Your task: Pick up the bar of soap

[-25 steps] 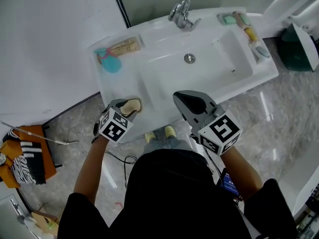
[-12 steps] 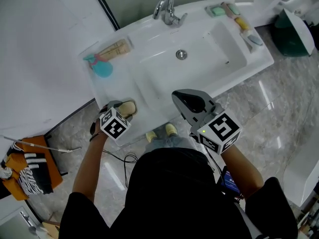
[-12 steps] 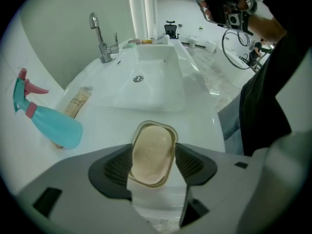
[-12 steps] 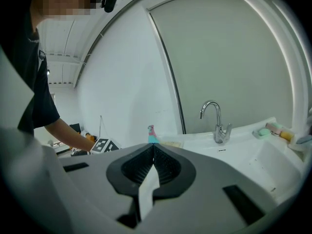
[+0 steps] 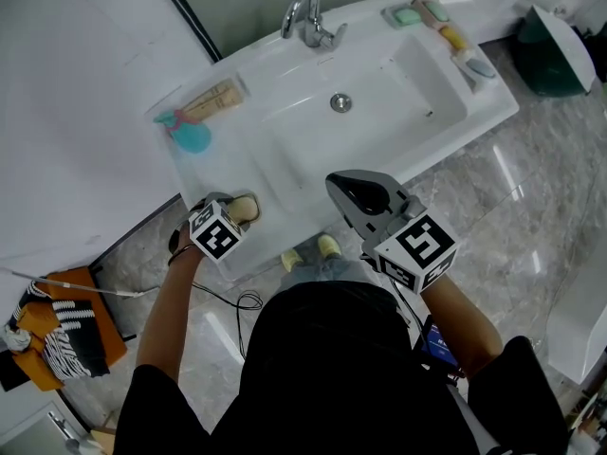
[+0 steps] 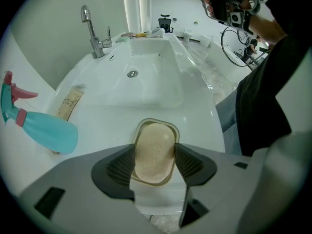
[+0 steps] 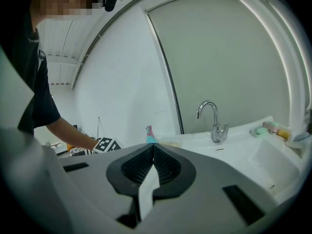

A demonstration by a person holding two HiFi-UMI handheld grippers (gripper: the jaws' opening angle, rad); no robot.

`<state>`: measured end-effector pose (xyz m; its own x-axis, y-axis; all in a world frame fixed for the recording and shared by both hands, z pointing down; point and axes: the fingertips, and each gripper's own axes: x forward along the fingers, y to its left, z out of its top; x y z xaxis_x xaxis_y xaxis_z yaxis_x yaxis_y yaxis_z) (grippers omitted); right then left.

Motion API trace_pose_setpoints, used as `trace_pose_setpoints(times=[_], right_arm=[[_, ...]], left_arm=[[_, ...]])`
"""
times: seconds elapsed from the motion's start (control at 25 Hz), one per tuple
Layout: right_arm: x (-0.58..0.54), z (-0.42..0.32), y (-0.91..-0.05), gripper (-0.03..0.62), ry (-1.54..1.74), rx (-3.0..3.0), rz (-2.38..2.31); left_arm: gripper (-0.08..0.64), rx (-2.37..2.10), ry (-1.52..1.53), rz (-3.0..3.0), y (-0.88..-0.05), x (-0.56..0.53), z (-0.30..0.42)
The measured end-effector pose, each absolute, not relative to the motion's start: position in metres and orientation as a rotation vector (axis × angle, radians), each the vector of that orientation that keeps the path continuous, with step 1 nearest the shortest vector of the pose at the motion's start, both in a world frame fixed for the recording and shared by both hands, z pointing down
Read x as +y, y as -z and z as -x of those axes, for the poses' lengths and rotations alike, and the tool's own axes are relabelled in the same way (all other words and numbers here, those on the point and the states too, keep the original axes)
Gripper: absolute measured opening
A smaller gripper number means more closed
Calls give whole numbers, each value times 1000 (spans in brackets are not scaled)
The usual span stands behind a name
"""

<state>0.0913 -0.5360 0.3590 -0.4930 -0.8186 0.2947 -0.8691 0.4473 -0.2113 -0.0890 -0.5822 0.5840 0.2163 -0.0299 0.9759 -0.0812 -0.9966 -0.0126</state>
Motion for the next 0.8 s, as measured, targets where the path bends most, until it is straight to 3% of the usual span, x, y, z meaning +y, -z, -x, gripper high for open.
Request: trace_pose_setpoints(times=[0.44, 0.8], right_arm=[[-536, -94, -357, 5, -481, -2547, -1525], [-538, -95, -358, 5, -493, -2548, -1540]], left_arm=[[265, 87, -2023, -2324, -591, -579, 86], [264, 42, -1850, -2413, -586, -571, 76]])
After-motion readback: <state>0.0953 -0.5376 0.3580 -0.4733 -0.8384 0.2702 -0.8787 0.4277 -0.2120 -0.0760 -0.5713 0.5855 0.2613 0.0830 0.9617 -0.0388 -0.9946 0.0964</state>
